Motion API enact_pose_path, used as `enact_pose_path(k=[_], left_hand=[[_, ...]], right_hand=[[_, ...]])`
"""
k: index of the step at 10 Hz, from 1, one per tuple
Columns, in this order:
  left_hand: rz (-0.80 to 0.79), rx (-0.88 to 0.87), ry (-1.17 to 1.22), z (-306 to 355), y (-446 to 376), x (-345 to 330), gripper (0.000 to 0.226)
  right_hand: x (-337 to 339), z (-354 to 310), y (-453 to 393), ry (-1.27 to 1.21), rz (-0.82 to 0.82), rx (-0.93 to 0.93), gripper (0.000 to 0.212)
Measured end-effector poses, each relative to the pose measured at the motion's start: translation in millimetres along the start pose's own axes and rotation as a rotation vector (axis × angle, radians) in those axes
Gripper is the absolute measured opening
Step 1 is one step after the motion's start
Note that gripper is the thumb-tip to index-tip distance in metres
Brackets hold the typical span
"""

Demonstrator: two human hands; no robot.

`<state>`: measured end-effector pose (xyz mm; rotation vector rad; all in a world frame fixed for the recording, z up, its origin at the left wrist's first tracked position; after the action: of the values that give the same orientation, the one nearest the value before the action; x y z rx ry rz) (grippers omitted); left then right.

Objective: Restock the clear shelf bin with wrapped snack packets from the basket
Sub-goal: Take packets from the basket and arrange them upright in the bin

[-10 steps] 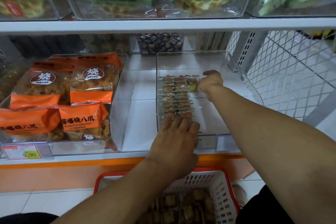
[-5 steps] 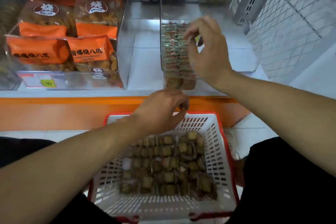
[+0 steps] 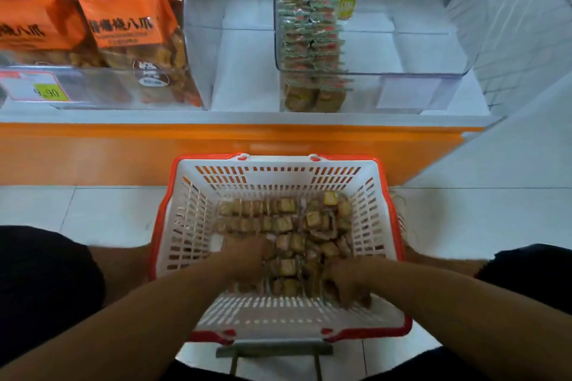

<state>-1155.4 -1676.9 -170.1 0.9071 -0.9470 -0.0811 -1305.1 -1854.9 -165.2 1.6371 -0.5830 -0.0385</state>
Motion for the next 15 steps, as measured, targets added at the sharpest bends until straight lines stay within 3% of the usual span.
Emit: enact_pose_path(k=[1,2,3,4,5,7,8,9,10,11,12,13,15], left_hand=[[0.048,0.094,0.050,2.8,-17.2,-39.5,0.066],[0.066,0.060,-0.076,0.9,-31.3,-68.4,0.074],[0.101,-0.020,-0.042,-2.7,-38.9,-78.6,0.076],[0.060,-0.017,0.032,-5.6,-45.1,-84.2,0.084],[-0.012,-0.027,-0.019,-6.0,-54.8,-85.7,0.078],[-0.072,0.095,0.029,-7.8,-64.3,-71.0,0.054],[-0.019,0.056,0.108,-5.8,-69.3,-67.6,0.053],[-0.067,0.047,0.230,-7.2,-71.7,-69.3,0.045],[-0.111,0.055,0.245,-2.2,-69.5,-67.1,0.044],[-0.047,-0.018,0.249,4.2,-68.2,-68.5,0.073],[-0.050,0.001,0.484,5.4,-66.7,-74.2,0.078],[-0.063,0.102,0.682,4.9,-64.5,-66.5,0.066],[-0.075,0.334,1.293,-1.2,-52.6,-30.4,0.061]], right_hand=[[-2.3,4.6,-23.9,-0.015,0.064,0.038,0.086],[-13.0,8.3,-44.6,0.041,0.248,0.098,0.102],[-19.3,6.6,-59.4,-0.003,0.443,0.132,0.083],[-13.9,-5.5,-69.0,0.009,0.475,0.171,0.073],[-12.8,-26.7,-79.1,0.014,0.406,0.180,0.080],[-11.2,-36.3,-85.1,-0.427,0.424,0.185,0.093],[-5.9,-33.9,-87.5,-0.592,0.354,0.206,0.114],[-3.4,-29.7,-85.0,-0.528,0.363,0.198,0.117],[-1.6,-26.5,-82.9,-0.408,0.364,0.198,0.105],[1.2,-27.6,-86.0,-0.448,0.347,0.200,0.097],[1.1,-21.1,-90.8,-0.571,0.356,0.191,0.081],[-0.9,-11.6,-93.4,-0.792,0.294,0.235,0.056],[31.4,-8.7,-83.8,-1.093,0.352,0.171,0.064]])
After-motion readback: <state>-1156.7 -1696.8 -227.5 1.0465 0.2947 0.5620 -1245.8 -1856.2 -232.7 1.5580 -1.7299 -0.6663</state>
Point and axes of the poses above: each hand's wrist, its own y-axis away from the middle knuckle, its own x-axis out of the back of the hand, z = x × y, the point moved 2 cm from there along -y, towards the middle knuckle, and after that the axes turned 8 degrees about z, right-handed, at the moved point
